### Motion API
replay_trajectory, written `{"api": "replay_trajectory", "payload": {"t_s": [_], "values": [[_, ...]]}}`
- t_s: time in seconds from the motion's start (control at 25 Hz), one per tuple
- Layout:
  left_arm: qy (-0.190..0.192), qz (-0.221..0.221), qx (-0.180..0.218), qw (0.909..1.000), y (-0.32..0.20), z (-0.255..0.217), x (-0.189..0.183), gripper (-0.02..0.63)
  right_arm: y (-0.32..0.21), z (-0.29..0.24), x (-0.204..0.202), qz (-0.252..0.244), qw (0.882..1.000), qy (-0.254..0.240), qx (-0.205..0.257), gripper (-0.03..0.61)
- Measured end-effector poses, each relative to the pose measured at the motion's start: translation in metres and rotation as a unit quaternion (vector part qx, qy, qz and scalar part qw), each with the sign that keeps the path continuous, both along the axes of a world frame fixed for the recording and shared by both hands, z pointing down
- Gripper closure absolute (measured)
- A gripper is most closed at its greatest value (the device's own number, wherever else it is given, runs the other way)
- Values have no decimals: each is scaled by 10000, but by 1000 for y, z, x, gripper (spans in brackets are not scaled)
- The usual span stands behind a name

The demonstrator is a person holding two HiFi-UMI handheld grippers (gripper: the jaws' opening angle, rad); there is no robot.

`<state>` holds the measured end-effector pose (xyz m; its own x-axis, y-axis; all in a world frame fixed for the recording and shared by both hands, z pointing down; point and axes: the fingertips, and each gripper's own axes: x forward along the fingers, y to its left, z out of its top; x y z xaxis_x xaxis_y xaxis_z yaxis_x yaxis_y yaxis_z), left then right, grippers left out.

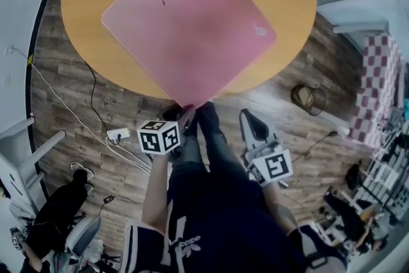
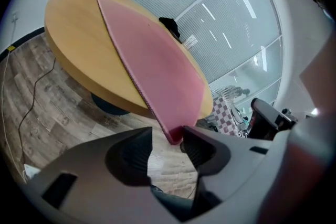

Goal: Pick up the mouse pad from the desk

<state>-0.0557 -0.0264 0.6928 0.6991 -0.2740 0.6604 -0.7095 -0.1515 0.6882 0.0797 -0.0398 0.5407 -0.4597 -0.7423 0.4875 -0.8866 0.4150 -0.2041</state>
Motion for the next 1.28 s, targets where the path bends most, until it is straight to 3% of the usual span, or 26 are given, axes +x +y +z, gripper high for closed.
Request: {"api": "replay_trajectory", "payload": {"t_s": [0.4, 0.84, 1.28], "values": [[322, 337, -30, 9989, -9, -6, 13, 454, 1, 5, 9, 96, 9998, 176, -68, 577], [740, 204, -181, 9969, -10, -19, 17, 575, -4, 1, 12, 152, 9996, 209, -65, 577], [605, 254, -79, 9978, -12, -31, 14, 594, -18, -18, 11, 288, 9992, 229, 160, 577]]}}
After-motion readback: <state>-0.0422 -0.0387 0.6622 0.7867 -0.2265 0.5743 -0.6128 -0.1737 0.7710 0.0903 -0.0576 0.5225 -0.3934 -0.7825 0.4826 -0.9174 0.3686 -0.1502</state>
